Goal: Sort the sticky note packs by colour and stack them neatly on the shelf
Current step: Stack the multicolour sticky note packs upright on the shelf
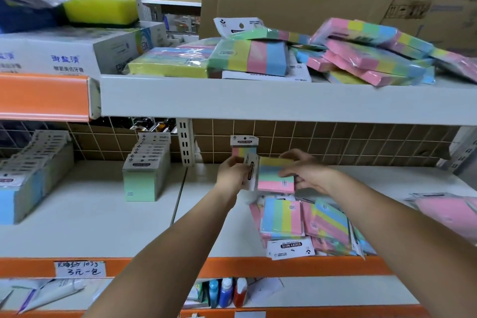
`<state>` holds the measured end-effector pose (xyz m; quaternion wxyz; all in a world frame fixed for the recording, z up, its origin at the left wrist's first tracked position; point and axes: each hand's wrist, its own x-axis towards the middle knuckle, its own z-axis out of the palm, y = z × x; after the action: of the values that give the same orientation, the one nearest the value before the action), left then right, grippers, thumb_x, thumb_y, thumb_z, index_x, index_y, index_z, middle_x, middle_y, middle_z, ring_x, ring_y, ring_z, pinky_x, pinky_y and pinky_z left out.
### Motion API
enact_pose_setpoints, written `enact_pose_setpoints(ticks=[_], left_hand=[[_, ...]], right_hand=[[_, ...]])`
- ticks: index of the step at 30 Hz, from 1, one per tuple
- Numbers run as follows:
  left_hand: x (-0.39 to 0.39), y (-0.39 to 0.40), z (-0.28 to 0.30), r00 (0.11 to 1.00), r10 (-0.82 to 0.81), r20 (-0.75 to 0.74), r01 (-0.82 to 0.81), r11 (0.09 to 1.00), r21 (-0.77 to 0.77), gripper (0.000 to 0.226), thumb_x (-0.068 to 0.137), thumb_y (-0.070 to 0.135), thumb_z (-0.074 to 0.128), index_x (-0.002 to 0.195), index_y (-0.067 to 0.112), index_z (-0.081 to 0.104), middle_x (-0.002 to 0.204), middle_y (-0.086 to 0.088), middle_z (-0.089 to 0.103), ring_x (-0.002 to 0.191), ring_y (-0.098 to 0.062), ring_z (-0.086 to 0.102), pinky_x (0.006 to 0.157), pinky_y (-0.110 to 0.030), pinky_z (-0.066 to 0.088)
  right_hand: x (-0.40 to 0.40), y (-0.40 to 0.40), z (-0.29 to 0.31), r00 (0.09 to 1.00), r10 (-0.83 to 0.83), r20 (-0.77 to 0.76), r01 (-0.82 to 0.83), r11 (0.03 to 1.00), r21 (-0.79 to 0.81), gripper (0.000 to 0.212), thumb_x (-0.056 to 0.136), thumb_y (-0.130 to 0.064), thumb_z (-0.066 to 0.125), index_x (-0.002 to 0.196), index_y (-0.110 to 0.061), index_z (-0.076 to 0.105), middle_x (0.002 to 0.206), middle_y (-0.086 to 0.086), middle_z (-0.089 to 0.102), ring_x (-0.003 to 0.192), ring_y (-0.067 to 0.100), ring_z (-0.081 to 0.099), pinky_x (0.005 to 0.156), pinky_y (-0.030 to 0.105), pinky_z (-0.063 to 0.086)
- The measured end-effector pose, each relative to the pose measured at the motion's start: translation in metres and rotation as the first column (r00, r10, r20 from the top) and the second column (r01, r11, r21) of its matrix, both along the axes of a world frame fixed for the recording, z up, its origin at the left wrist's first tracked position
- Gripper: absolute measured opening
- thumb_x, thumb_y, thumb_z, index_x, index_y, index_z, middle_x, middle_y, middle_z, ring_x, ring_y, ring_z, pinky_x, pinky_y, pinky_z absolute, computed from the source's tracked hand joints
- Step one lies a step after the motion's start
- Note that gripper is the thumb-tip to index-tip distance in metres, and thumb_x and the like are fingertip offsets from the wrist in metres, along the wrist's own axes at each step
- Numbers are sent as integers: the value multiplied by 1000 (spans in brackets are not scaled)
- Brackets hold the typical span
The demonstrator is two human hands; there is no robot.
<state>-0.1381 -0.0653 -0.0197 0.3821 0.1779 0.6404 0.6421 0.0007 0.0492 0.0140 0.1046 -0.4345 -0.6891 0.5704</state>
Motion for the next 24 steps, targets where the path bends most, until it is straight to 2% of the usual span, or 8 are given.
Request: enact_pose_setpoints(ticks=[3, 5, 9, 12, 15, 18, 20, 24], left_hand=[[-8, 4, 4, 999, 16, -44, -15, 1000, 26, 28, 89, -5, 48, 76, 17, 59, 74, -2, 62, 67, -18, 53, 61, -26, 39], [-12, 7, 7, 996, -1, -93, 4, 999, 32, 30, 87, -8, 51, 72, 16, 59, 68, -1, 58, 61, -15, 50, 55, -22, 37], [-23, 10, 9, 975, -61, -213, 63, 998, 2, 28, 82, -9, 58, 73, 16, 61, 69, -1, 56, 62, -12, 50, 52, -18, 38], [-33, 12, -2, 936, -91, -339, 70, 995, -74, 20, 81, -2, 62, 73, 16, 64, 75, -2, 60, 67, -13, 52, 56, -22, 36], [-37, 18, -10, 903, -82, -422, 45, 994, -99, 12, 81, 5, 68, 76, 16, 66, 75, 0, 62, 68, -11, 53, 57, -22, 36], [-43, 26, -10, 829, -76, -554, 17, 994, -111, 9, 82, 14, 69, 78, 22, 68, 81, 5, 65, 78, -13, 58, 68, -26, 39], [-50, 32, -12, 792, -74, -606, 1, 993, -120, 8, 83, 17, 66, 87, 23, 70, 88, 6, 67, 86, -16, 62, 72, -28, 43], [-59, 37, -30, 833, -14, -554, -35, 996, -79, 27, 87, 11, 58, 111, 22, 61, 104, 4, 64, 94, -20, 63, 80, -32, 50]], right_hand=[[-9, -4, -2, 990, 96, 103, -102, 993, 53, 31, 81, -6, 73, 108, -15, 60, 103, 11, 68, 91, 23, 68, 74, 34, 58], [-17, -6, -5, 971, 161, 176, -185, 974, 131, 35, 81, -12, 73, 114, -17, 61, 105, 6, 68, 88, 18, 65, 74, 28, 54], [-33, -14, -16, 960, 222, 168, -255, 945, 207, 34, 86, -8, 67, 115, -22, 57, 111, 2, 62, 95, 21, 62, 83, 35, 52], [-44, -19, -25, 954, 245, 173, -285, 921, 265, 33, 93, -9, 55, 113, -34, 49, 99, -5, 58, 79, 12, 57, 59, 19, 47], [-58, -16, -35, 944, 153, 293, -278, 850, 448, 11, 95, -22, 45, 95, -33, 47, 80, -5, 53, 72, 18, 51, 50, 23, 33], [-74, -6, -44, 951, 77, 298, -222, 844, 488, 10, 96, -24, 44, 90, -21, 51, 86, 2, 57, 81, 24, 53, 55, 27, 32], [-85, 3, -52, 970, 69, 233, -172, 871, 460, 16, 97, -24, 46, 102, -16, 59, 97, 6, 61, 91, 25, 56, 63, 29, 36], [-104, 20, -72, 997, 48, 66, -68, 935, 347, 29, 97, -12, 49, 123, -15, 60, 115, 6, 64, 101, 21, 56, 80, 25, 40]])
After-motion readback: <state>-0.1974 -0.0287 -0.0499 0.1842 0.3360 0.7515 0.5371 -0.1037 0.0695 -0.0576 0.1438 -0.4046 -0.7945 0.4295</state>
